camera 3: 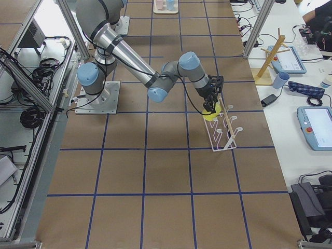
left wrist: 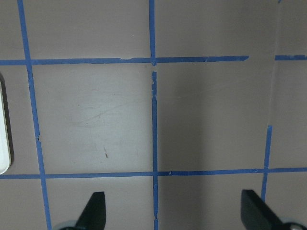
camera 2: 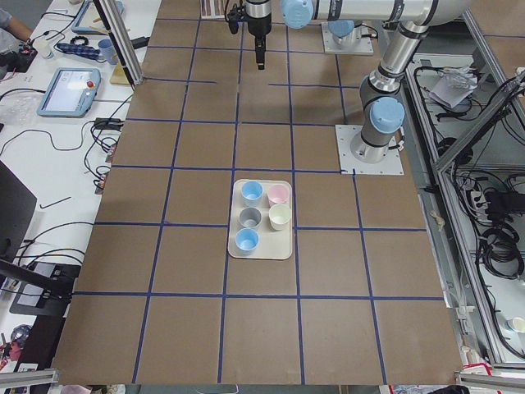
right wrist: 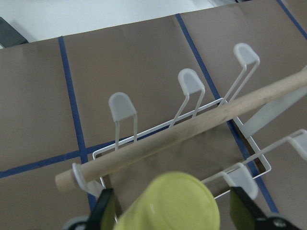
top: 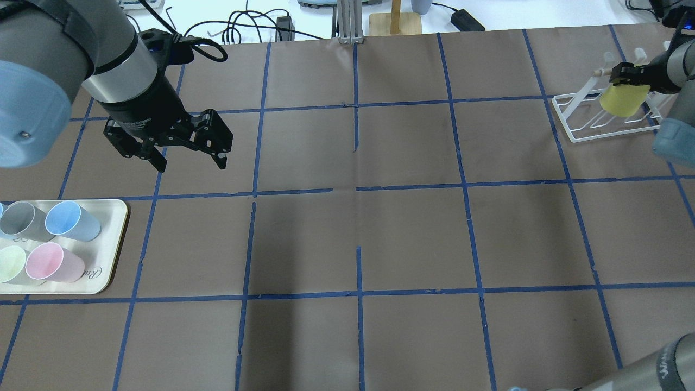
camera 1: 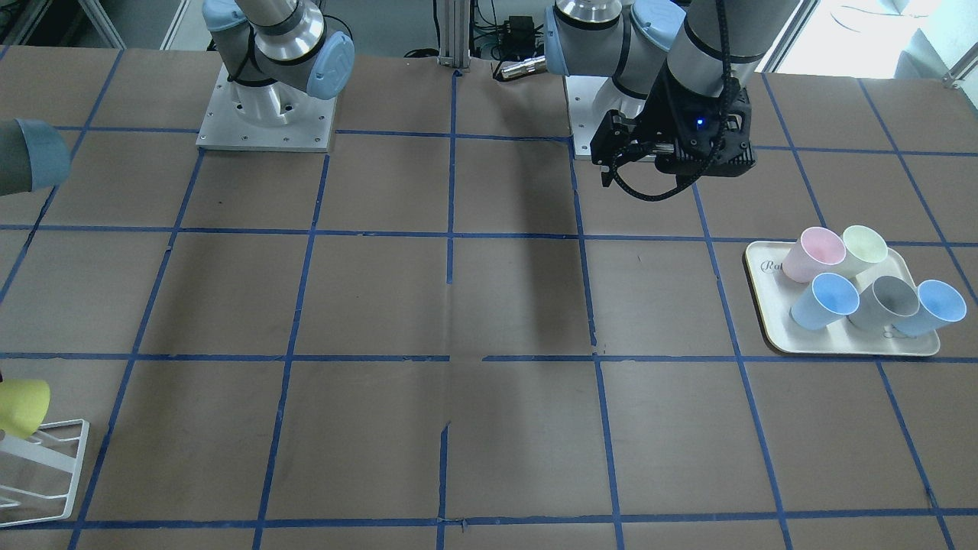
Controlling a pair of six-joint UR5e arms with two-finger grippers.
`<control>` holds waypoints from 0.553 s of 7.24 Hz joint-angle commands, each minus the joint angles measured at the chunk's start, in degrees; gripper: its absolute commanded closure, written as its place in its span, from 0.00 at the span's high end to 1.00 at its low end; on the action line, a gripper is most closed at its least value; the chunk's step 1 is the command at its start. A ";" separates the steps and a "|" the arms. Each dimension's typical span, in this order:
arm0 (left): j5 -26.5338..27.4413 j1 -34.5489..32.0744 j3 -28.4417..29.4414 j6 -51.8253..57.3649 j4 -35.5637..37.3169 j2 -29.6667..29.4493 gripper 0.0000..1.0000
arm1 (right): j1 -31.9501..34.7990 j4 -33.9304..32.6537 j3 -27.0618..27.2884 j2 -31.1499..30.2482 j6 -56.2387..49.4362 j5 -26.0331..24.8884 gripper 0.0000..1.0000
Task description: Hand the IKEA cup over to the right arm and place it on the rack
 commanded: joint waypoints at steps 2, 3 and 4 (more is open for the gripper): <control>0.00 0.18 -0.04 0.35 0.26 0.08 1.00 | 0.00 0.85 0.01 -1.47 0.03 -0.14 1.00; 0.09 0.18 -0.04 0.35 0.26 0.08 1.00 | 0.00 6.60 -0.34 -4.00 -0.05 -0.14 1.00; 0.00 0.44 -0.04 0.44 0.35 0.08 1.00 | 0.26 17.01 -1.04 -9.08 -0.05 -0.05 1.00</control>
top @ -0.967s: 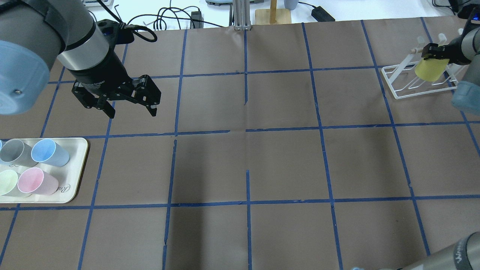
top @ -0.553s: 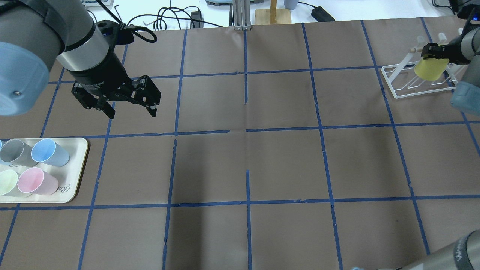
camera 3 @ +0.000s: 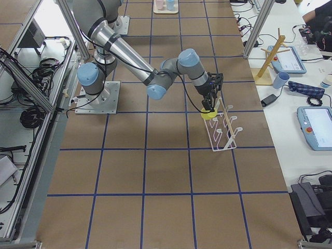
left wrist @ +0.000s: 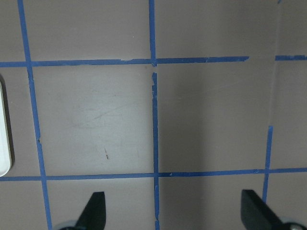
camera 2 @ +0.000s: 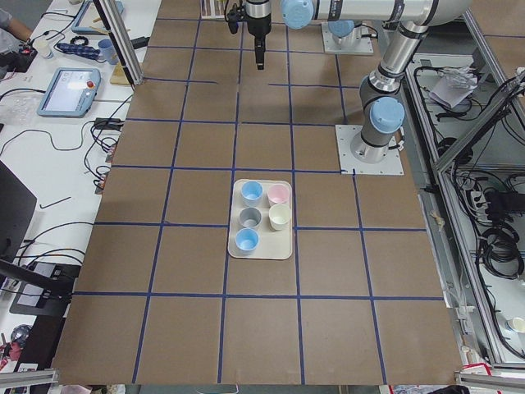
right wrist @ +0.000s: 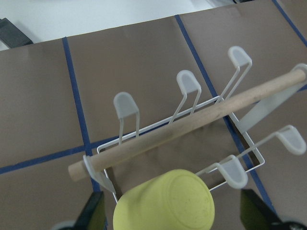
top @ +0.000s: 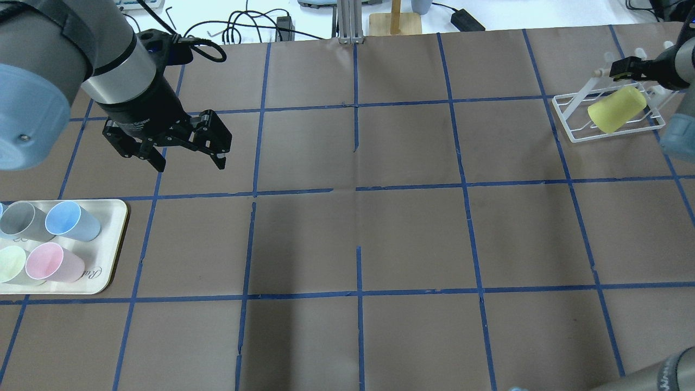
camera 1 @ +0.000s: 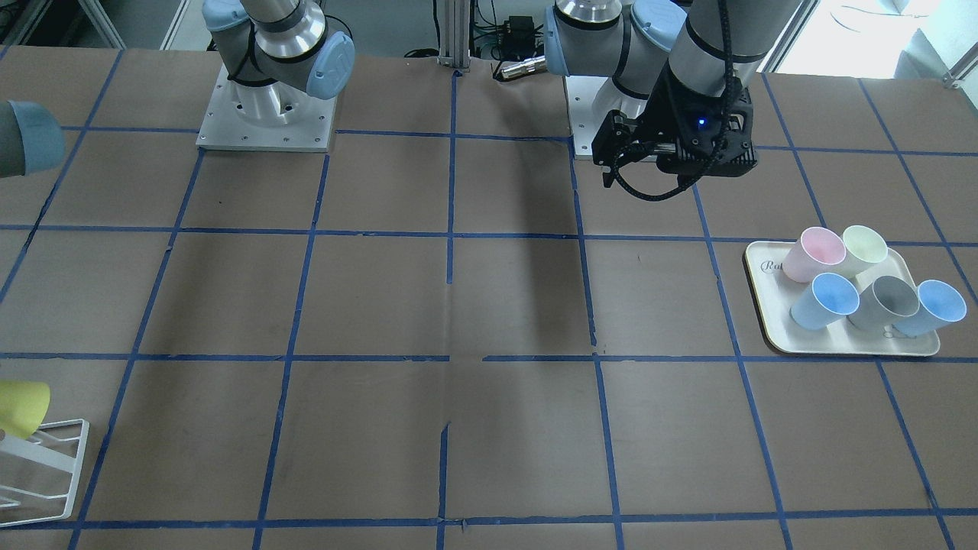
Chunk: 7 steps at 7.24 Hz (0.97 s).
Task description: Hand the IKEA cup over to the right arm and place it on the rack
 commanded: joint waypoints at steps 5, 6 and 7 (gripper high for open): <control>0.57 -0.23 0.52 0.17 3.22 -0.16 1.00 | 5.19 50.58 -1.28 -22.69 0.32 0.06 1.00; 0.58 -0.15 1.74 0.26 5.15 -1.13 1.00 | 7.30 57.62 -3.20 -23.58 4.58 0.58 1.00; 0.58 -0.15 1.76 0.26 4.65 -1.31 1.00 | 10.89 60.47 -5.91 -23.41 6.28 1.37 1.00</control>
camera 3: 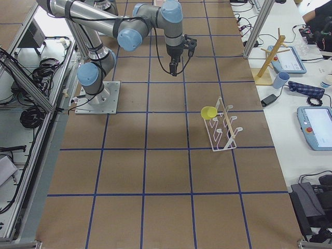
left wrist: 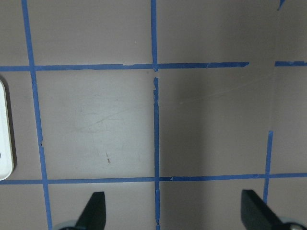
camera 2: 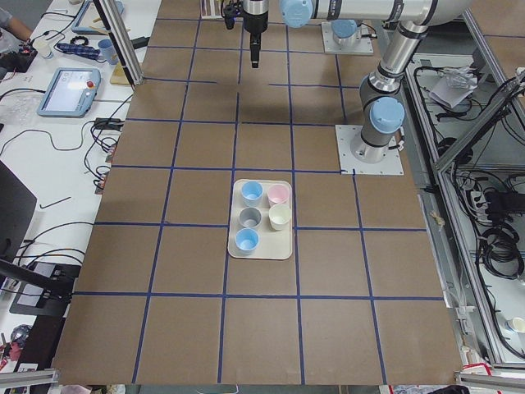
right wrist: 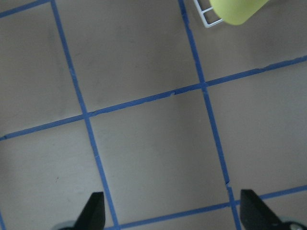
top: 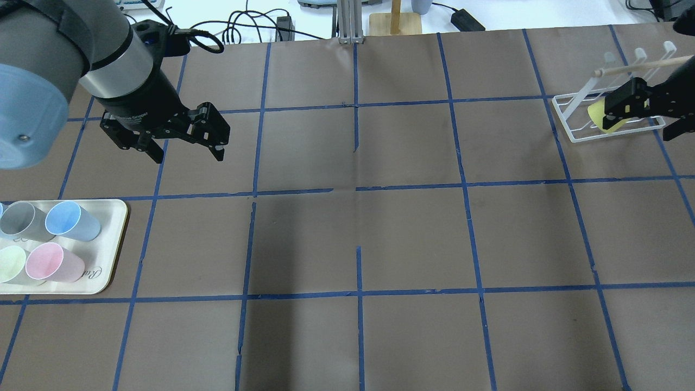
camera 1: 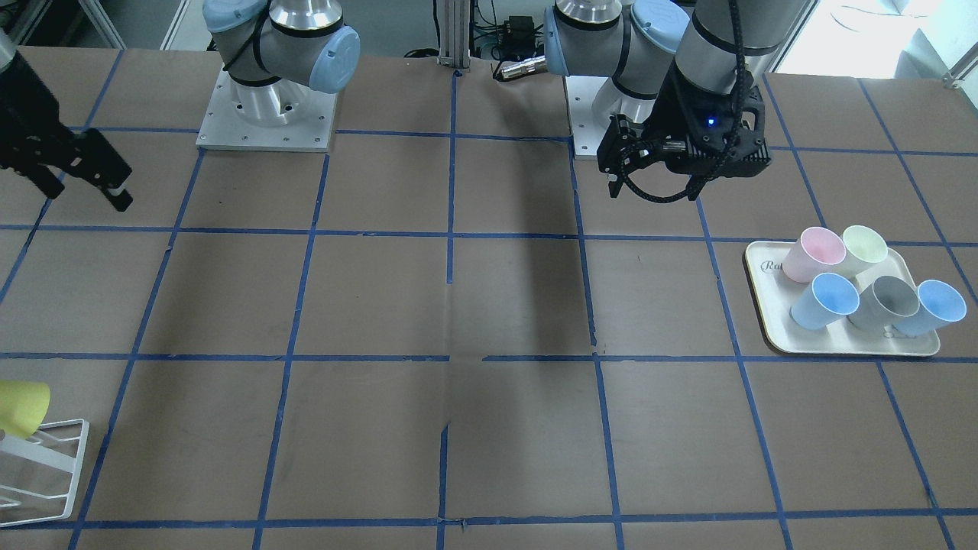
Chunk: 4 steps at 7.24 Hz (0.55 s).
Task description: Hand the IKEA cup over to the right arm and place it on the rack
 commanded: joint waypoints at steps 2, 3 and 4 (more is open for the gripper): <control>0.05 -0.10 0.02 0.07 0.56 -0.26 1.00 | 14.88 6.75 -4.33 -0.20 11.50 0.06 1.00; -0.03 -0.10 -0.85 0.07 0.65 0.53 1.00 | 18.85 7.01 -4.07 0.41 13.31 -5.69 1.00; -0.03 -0.01 -1.21 0.07 1.09 0.62 1.00 | 21.33 7.53 -3.80 0.59 13.41 -7.92 1.00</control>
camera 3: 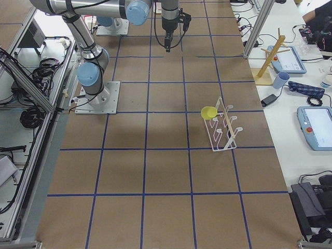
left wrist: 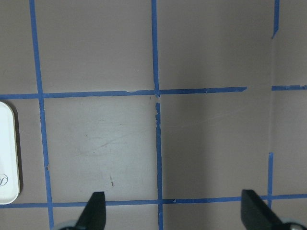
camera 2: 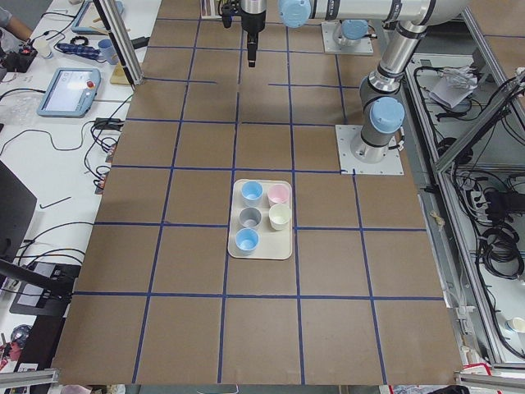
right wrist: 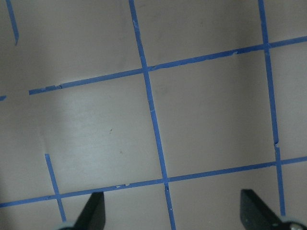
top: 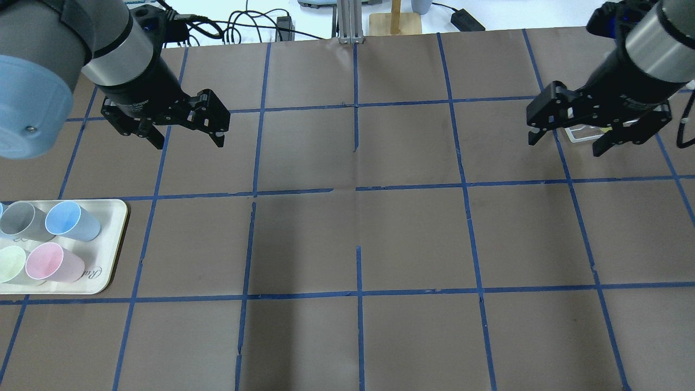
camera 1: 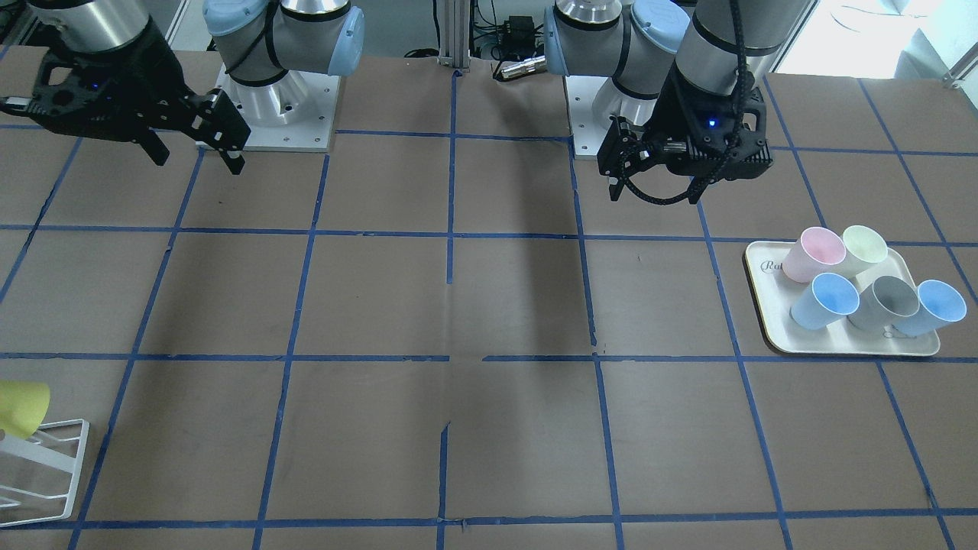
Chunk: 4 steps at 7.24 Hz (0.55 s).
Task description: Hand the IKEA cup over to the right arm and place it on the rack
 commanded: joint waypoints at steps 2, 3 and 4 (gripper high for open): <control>-0.03 0.06 -0.51 -0.09 0.37 0.43 1.00 | 5.07 0.95 -0.18 0.02 0.77 -3.26 1.00; -0.03 -0.03 -0.60 -0.09 0.37 0.26 1.00 | 4.90 2.78 -0.80 0.19 0.85 0.22 1.00; -0.12 0.06 -0.60 -0.09 0.37 0.43 1.00 | 4.81 3.23 -1.50 0.28 0.76 0.51 1.00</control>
